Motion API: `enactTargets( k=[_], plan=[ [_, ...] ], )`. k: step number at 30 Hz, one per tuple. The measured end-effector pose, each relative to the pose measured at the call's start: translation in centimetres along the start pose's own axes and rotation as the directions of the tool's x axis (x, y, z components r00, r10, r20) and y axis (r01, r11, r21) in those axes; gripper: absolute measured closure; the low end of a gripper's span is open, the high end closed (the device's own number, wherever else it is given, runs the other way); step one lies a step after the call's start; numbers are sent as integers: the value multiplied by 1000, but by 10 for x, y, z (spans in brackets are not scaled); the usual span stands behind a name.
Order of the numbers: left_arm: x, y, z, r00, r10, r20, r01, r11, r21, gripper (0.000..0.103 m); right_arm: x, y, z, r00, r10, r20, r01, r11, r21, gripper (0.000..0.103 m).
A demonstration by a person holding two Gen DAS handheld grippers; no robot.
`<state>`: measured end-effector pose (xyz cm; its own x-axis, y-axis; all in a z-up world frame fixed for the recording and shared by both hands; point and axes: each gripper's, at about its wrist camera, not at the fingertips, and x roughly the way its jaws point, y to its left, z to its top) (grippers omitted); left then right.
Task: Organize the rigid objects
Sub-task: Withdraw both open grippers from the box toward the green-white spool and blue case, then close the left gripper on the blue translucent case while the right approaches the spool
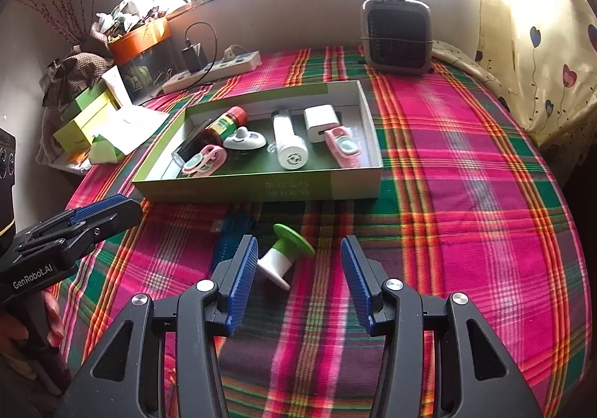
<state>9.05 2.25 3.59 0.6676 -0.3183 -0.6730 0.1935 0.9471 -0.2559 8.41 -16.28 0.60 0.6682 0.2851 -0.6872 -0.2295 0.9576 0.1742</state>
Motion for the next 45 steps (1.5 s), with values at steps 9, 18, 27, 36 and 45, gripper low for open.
enactTargets(
  k=[9, 18, 27, 36, 45],
  plan=[
    [2, 10, -4, 1000, -19, -15, 18, 1000, -17, 56, 20, 17, -1, 999, -31, -33, 29, 999, -45, 55],
    [8, 8, -7, 998, -42, -37, 41, 999, -15, 56, 26, 16, 1, 998, -55, -31, 54, 998, -43, 54],
    [11, 2, -8, 997, -51, -53, 51, 999, -5, 56, 28, 6, -4, 997, -50, -55, 49, 999, -18, 54],
    [18, -7, -10, 994, -62, -88, 61, 998, -8, 56, 26, 1, -8, 995, -82, -65, 80, 996, -35, 54],
    [31, -32, -12, 989, -66, -133, 70, 997, 28, 56, 16, -13, -15, 994, -93, -58, 92, 995, -31, 59]
  ],
)
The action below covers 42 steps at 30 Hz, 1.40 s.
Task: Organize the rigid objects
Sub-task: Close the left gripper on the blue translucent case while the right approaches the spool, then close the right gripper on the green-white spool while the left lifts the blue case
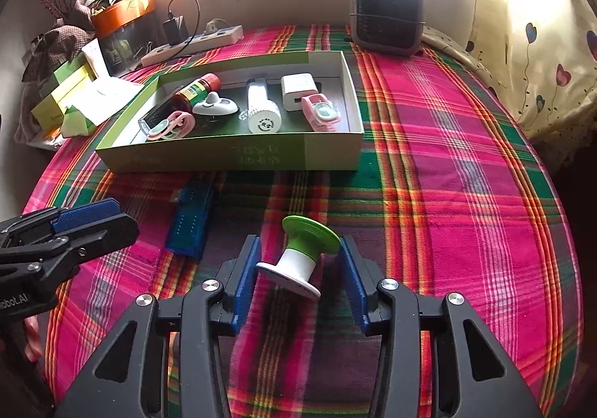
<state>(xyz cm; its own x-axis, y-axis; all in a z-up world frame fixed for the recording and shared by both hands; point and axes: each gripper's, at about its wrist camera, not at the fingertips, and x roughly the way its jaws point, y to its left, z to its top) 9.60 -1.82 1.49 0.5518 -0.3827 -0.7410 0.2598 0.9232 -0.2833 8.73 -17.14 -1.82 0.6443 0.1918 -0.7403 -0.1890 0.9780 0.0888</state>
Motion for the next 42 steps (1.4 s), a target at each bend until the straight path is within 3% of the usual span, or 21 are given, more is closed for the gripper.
enactTargets(
  k=[9, 16, 22, 33, 38, 42],
  plan=[
    [23, -27, 2, 999, 27, -47, -25, 999, 45, 56, -10, -27, -6, 1000, 0, 16, -1, 999, 51, 59],
    [33, -41, 6, 993, 109, -36, -105, 990, 99, 56, -11, -37, -8, 1000, 16, 19, -18, 997, 69, 59],
    [40, -53, 4, 972, 234, -3, -229, 955, 186, 56, -10, -38, -8, 999, 25, 25, -26, 998, 65, 59],
    [39, -46, 6, 968, 250, 18, -249, 954, 167, 64, -10, -38, -9, 999, 25, 26, -27, 998, 62, 59],
    [37, -40, 7, 969, 248, 23, -248, 958, 145, 82, -10, -37, -9, 999, 21, 25, -23, 998, 60, 59],
    [35, -38, 6, 972, 235, 26, -237, 963, 131, 82, -10, -36, -8, 1000, 18, 25, -19, 998, 58, 59]
  ],
)
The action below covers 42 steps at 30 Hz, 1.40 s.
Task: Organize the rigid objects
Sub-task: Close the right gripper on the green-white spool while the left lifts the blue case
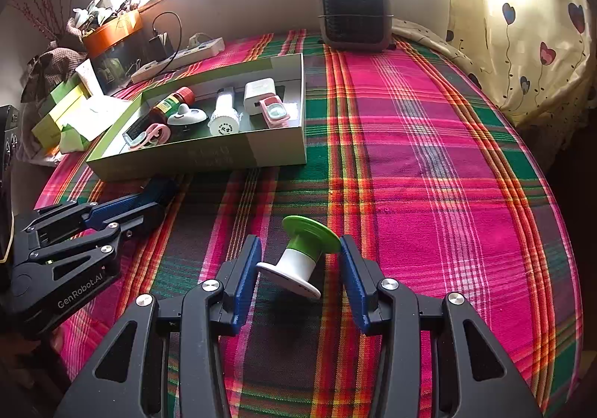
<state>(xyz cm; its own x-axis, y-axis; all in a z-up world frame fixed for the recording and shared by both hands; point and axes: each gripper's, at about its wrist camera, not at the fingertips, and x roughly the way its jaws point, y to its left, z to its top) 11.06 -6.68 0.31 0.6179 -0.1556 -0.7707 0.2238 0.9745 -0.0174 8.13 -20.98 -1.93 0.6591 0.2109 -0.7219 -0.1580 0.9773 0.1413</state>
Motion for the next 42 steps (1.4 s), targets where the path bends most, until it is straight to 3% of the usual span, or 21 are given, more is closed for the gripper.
enactTargets(
  k=[42],
  plan=[
    [-32, 13, -8, 996, -49, 71, 53, 997, -49, 82, -14, 15, 0, 999, 21, 38, -20, 1000, -20, 59]
  ],
)
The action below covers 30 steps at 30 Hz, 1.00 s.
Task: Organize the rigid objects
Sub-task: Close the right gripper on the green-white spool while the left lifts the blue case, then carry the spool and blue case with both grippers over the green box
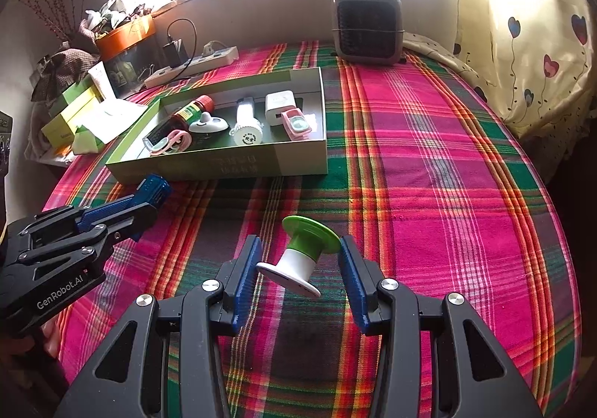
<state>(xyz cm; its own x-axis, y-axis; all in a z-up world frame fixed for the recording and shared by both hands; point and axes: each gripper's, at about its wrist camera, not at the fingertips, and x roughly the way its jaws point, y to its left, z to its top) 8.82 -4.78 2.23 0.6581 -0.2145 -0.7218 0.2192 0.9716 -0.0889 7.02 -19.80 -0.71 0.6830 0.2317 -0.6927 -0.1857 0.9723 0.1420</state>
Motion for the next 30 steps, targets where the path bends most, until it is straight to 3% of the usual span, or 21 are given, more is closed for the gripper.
enactTargets(
  k=[15, 30],
  plan=[
    [-17, 12, 12, 999, -38, 32, 38, 999, -22, 82, -8, 17, 14, 999, 27, 40, -25, 999, -34, 59],
    [-9, 25, 35, 997, -64, 35, 66, 997, -37, 82, -1, 25, 45, 996, 48, 70, -44, 997, -60, 59]
  ],
)
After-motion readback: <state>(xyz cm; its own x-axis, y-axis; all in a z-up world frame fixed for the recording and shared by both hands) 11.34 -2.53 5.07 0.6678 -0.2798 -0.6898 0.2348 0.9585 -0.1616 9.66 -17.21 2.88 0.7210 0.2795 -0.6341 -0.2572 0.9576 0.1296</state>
